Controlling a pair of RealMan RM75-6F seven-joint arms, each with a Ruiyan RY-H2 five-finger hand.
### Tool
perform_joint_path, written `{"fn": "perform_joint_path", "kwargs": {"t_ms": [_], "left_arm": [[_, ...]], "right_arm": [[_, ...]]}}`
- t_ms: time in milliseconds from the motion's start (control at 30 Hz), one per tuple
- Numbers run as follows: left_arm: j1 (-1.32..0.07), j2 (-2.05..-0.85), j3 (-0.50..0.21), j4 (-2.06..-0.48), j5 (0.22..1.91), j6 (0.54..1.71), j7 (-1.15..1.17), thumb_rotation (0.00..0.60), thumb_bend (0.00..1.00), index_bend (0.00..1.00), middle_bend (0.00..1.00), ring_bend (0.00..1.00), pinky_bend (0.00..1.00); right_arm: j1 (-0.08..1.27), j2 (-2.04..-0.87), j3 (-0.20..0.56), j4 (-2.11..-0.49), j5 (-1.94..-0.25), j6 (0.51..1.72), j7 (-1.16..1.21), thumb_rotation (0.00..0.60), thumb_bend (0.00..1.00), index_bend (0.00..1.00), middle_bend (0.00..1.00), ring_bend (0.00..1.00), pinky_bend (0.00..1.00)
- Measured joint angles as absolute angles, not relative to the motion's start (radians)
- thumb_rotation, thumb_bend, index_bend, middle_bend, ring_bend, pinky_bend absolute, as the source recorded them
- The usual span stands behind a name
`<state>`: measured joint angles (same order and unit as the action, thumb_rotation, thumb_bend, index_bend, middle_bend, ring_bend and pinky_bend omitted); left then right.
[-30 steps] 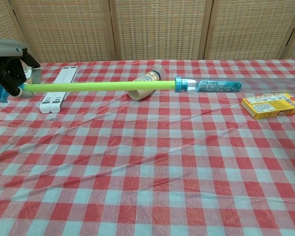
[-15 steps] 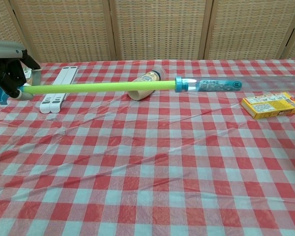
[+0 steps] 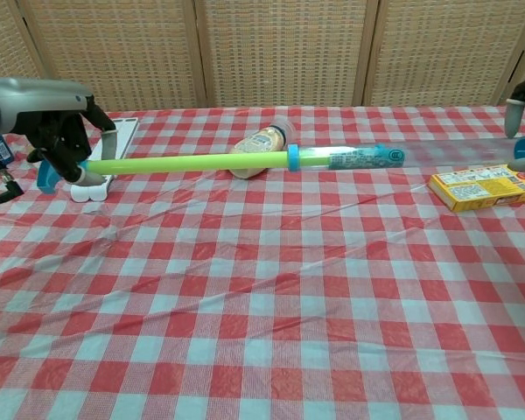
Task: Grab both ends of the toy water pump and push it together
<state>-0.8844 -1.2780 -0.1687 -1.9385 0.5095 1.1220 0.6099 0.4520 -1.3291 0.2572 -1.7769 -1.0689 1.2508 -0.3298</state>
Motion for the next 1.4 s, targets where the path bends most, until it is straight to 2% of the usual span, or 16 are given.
{"fn": "perform_joint_path", "kwargs": {"t_ms": [400,633,1400], "left_arm": [[-0.935,-1.345,-0.21,-1.911,0.464,1.138,0.626,0.6,0.52,0.8,0.9,0.82,0.72],[-0.962,-1.351,-0.226,-1.893,0.422,1.104,0.627,0.6,0.52,0.79,0.9,0.82,0.72],[-1.022,-1.391,-0.234,-1.853,0.39,1.06,0.614,0.6,0.52,0.79,0.9,0.82,0.72]], "right_arm": [[0.475,-1.323,0.237,-1.819,-1.082,1.197,-0.311,0.6,0.43,0.67,1.0,1.0,0.58],[0.496,-1.327,0.229,-1.799,-1.089,1.163,-0.301,0.6,0.43,0.67,1.0,1.0,0.58],[0.528,-1.339,0.213,-1.766,-1.127,1.125,-0.255,0.6,0.43,0.67,1.0,1.0,0.58]]}}
